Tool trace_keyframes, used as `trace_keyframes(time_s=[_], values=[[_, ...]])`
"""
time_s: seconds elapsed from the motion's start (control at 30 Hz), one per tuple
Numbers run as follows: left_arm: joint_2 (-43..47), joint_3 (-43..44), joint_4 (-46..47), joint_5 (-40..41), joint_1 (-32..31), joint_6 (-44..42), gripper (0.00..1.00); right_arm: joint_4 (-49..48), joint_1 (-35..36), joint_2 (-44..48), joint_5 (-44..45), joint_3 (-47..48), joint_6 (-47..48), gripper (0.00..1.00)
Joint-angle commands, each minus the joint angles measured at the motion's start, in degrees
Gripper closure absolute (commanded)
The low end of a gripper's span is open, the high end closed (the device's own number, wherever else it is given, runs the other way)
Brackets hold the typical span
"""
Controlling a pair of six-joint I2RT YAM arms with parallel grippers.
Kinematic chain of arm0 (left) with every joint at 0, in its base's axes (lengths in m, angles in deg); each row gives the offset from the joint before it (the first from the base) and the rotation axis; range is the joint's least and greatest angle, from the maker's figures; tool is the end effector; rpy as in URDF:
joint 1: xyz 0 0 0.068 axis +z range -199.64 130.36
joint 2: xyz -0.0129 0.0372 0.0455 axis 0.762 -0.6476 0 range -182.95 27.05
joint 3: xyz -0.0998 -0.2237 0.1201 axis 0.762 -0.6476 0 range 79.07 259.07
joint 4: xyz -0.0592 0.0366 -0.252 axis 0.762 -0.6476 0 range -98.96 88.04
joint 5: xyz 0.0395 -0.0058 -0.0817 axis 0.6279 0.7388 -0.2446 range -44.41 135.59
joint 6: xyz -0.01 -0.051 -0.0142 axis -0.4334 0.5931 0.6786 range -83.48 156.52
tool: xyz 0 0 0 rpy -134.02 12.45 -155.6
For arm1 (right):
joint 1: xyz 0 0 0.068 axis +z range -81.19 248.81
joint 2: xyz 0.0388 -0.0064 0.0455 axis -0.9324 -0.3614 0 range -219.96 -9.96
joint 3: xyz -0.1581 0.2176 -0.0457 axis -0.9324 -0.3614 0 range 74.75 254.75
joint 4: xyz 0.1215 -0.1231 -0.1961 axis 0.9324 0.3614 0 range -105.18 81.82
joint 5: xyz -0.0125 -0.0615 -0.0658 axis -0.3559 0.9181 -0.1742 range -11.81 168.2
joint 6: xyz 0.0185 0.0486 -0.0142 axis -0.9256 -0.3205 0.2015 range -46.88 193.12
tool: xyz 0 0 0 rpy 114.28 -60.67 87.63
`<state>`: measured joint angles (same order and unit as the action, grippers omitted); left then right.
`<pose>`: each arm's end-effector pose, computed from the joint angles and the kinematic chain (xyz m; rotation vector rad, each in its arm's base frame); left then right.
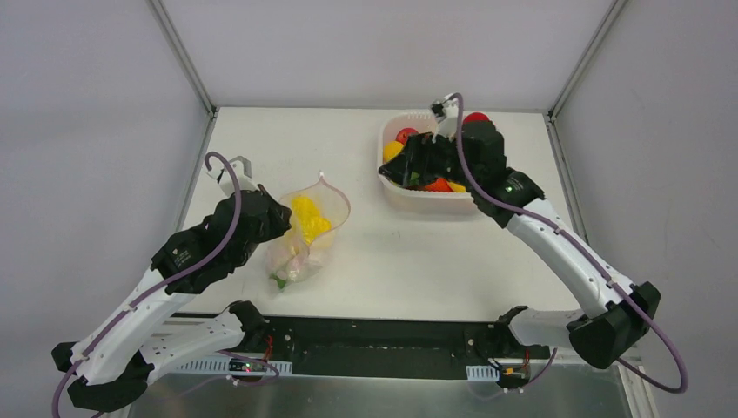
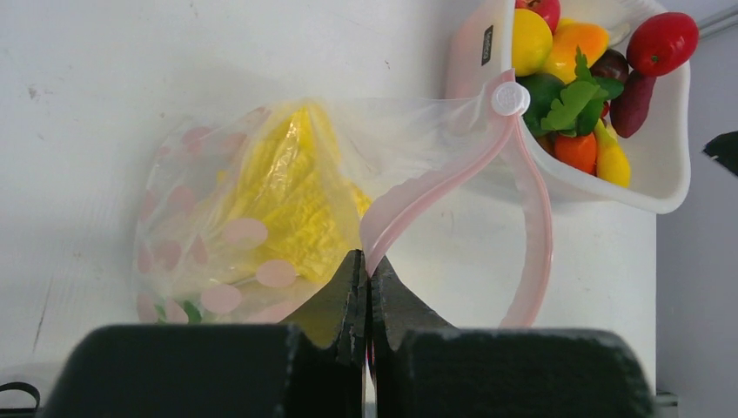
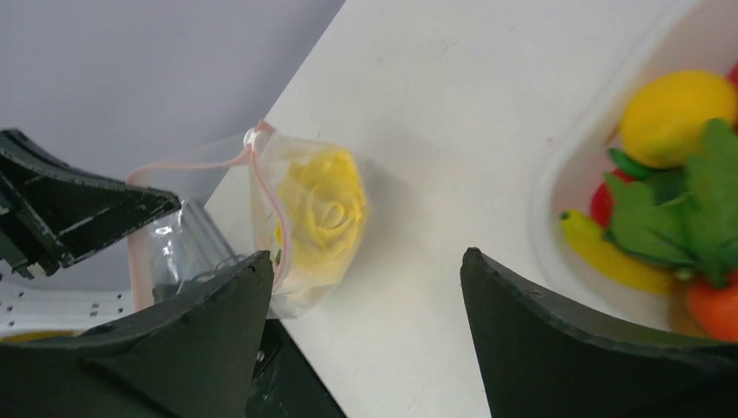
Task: Place the food in the zip-top bag and seal the zipper
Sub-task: Adjust the zipper food storage bag at the center of the board, then move the bin to the center of the board.
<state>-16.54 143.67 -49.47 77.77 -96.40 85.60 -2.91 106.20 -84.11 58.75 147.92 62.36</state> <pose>0.1024 -0.0812 0.3929 -0.3905 1.9565 -0.5223 0.2300 0.1907 0.3987 -0.6756 1.7565 0.8942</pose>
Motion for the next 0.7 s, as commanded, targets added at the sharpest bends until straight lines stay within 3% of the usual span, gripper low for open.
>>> trace_keyframes(time_s=[0.0,0.07,0.17,0.3,0.47,0.67], values=[[-0.9,1.2,3.2,-2.4,0.6,-0.4,1.0,-0.7,-4.8,2.3,6.0,0.2,2.9,0.18],[-1.0,1.1,3.7,-3.0,0.6,-0.5,1.0,-0.6,-6.8,2.3,7.9,0.6,2.8,0.18],[-1.3,1.3,4.2,-3.8,0.6,-0.8,1.0,-0.8,-10.1,0.5,19.7,2.2,3.9,0.17],[-1.7,1.2,5.5,-5.3,0.6,-1.0,1.0,2.3,-17.5,-7.7,28.9,8.1,2.7,0.16],[-2.2,0.5,6.8,-7.3,0.6,-0.9,1.0,2.8,-26.6,-17.3,27.0,14.3,-1.0,0.14],[-2.6,0.8,7.2,-8.8,0.6,-1.1,1.0,6.8,-29.8,-27.3,22.0,23.5,-0.2,0.14]])
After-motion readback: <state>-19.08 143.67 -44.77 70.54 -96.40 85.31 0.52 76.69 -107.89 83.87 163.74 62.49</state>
